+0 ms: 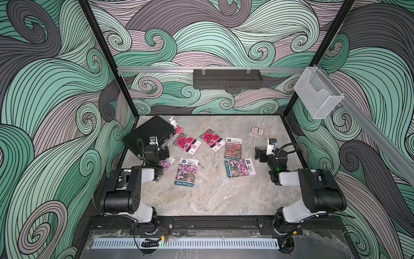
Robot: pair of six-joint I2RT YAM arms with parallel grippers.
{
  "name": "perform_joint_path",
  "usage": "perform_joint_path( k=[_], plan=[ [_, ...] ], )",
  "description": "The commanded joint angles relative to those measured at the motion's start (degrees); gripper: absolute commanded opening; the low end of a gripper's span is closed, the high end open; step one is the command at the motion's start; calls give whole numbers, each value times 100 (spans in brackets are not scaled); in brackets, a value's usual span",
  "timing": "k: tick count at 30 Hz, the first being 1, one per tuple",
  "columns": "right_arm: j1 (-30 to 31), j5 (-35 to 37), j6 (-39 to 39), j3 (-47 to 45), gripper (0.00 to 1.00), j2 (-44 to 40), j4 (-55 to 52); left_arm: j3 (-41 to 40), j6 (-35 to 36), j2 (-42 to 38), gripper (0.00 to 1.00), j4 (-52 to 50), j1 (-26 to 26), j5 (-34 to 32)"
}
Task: Arrange the seed packets in a row
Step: Adjust the seed packet at the center of the board.
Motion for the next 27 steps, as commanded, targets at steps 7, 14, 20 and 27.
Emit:
perform_joint_path(
  k=[7, 14, 20, 27],
  plan=[
    [-27, -2, 5, 93, 100, 1, -8, 37, -25, 34, 98, -9, 30, 25],
    [17, 83, -30, 126, 100, 15, -53, 40, -31, 50, 99, -6, 28, 16],
    [78, 213, -74, 127, 100, 20, -52, 41, -33, 49, 99, -1, 28, 14],
    [222, 518, -145, 22, 100, -33, 95, 28, -31, -31, 98, -14, 20, -84]
  ],
)
